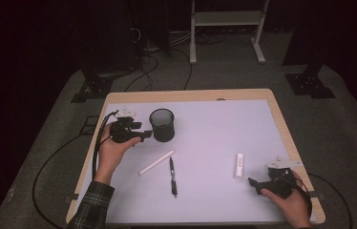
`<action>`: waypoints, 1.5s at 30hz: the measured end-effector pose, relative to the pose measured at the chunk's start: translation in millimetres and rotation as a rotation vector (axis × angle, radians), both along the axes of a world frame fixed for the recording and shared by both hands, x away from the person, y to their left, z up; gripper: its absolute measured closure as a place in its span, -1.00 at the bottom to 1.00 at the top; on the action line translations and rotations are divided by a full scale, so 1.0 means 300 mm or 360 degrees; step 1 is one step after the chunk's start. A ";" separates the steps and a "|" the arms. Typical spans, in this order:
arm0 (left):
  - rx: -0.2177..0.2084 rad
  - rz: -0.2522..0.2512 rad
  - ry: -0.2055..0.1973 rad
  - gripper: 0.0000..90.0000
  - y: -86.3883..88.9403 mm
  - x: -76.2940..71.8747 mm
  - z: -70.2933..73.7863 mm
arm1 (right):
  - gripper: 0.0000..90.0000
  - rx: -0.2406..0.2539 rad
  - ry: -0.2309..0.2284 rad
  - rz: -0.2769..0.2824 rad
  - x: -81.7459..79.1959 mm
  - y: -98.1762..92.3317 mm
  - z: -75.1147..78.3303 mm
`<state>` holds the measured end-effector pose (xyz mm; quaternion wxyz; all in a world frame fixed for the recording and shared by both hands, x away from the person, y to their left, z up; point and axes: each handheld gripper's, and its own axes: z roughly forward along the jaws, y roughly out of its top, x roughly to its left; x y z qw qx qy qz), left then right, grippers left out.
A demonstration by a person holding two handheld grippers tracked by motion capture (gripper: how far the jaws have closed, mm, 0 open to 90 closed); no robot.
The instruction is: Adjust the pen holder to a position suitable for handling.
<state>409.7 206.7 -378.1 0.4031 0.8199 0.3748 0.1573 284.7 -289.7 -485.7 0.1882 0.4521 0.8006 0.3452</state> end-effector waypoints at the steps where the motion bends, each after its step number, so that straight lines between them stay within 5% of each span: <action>1: 0.0000 0.0000 0.0000 -0.16 0.000 0.000 0.000 | -0.90 0.0000 0.0000 0.0000 0.000 0.000 0.000; 25: -0.0017 0.0030 0.0060 -0.20 -0.022 0.121 0.018 | -0.90 0.0000 -0.0002 0.0001 0.000 0.000 0.000; 45: 0.0041 0.0052 0.0100 -0.20 -0.061 0.224 0.011 | -0.90 0.0001 0.0000 0.0001 0.000 -0.001 0.000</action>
